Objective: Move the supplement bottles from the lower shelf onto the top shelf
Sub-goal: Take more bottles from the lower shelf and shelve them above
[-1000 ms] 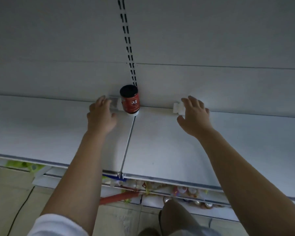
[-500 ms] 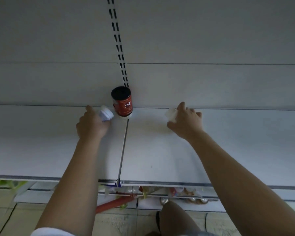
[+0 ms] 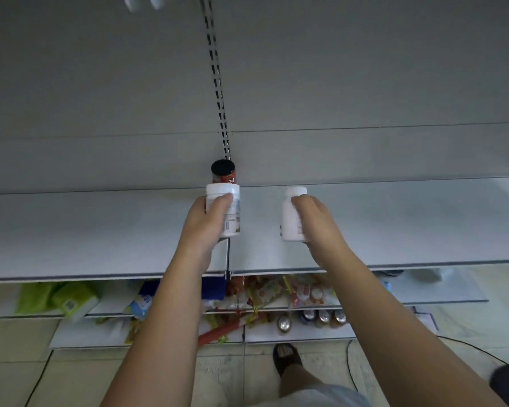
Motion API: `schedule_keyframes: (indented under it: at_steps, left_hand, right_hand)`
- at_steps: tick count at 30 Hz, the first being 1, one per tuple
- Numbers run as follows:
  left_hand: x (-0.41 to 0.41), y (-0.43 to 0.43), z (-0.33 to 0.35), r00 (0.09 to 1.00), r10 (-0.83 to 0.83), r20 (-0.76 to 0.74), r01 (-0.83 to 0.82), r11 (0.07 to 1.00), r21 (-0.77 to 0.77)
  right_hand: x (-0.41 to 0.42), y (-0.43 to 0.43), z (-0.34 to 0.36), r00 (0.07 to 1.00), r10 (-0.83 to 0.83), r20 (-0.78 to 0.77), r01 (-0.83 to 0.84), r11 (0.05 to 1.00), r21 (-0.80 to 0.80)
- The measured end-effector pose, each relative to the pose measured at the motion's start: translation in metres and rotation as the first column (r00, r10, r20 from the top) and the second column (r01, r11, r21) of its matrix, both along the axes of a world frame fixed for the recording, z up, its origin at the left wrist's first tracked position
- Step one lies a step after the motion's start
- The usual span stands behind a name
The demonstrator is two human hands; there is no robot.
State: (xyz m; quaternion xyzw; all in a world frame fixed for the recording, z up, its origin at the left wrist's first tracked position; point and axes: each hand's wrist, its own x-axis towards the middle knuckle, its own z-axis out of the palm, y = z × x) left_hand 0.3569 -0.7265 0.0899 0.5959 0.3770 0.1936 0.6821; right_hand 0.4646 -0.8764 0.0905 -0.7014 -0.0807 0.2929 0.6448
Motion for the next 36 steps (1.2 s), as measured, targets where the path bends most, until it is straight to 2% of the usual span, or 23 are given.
schedule_keyframes:
  at_steps: [2, 6, 9, 11, 15, 18, 24, 27, 32, 36]
  left_hand:
    - [-0.018, -0.015, 0.019, 0.995, -0.053, 0.084, 0.059, 0.995, -0.078]
    - [-0.041, -0.043, 0.050, 0.983, -0.127, 0.129, 0.145, 0.979, -0.144]
    - [-0.053, -0.058, 0.071, 0.966, -0.168, 0.197, 0.210, 0.953, -0.218]
    - [-0.059, -0.067, 0.081, 0.936, -0.216, 0.278, 0.278, 0.938, -0.207]
    - [-0.068, -0.083, 0.099, 0.890, -0.252, 0.379, 0.350, 0.912, -0.215]
    - [-0.066, -0.096, 0.109, 0.887, -0.238, 0.396, 0.357, 0.896, -0.262]
    - [-0.053, -0.134, 0.118, 0.873, -0.187, 0.451, 0.320, 0.917, -0.238]
    - [-0.045, -0.150, 0.121, 0.871, -0.217, 0.440, 0.351, 0.903, -0.249]
    - [-0.044, -0.178, 0.123, 0.852, -0.267, 0.450, 0.405, 0.881, -0.245]
    - [-0.040, -0.191, 0.125, 0.876, -0.268, 0.401, 0.385, 0.890, -0.246]
  right_hand:
    - [-0.021, -0.012, 0.018, 1.000, 0.002, -0.007, -0.001, 0.997, 0.078]
    - [-0.054, -0.032, 0.042, 0.999, -0.021, 0.037, 0.019, 0.997, 0.074]
    - [-0.070, -0.045, 0.063, 0.995, -0.056, -0.079, 0.070, 0.979, 0.190]
    - [-0.078, -0.055, 0.076, 0.990, -0.051, -0.132, 0.085, 0.959, 0.270]
    - [-0.086, -0.071, 0.095, 0.997, -0.023, -0.069, 0.044, 0.945, 0.324]
    - [-0.084, -0.084, 0.105, 0.998, 0.003, -0.063, 0.021, 0.929, 0.370]
    - [-0.068, -0.120, 0.120, 0.987, 0.118, -0.112, -0.053, 0.883, 0.466]
    - [-0.060, -0.135, 0.122, 0.991, 0.123, -0.054, -0.086, 0.892, 0.443]
    - [-0.053, -0.159, 0.124, 0.986, 0.094, -0.139, -0.025, 0.903, 0.429]
    - [-0.048, -0.169, 0.126, 0.987, 0.102, -0.123, -0.041, 0.905, 0.423]
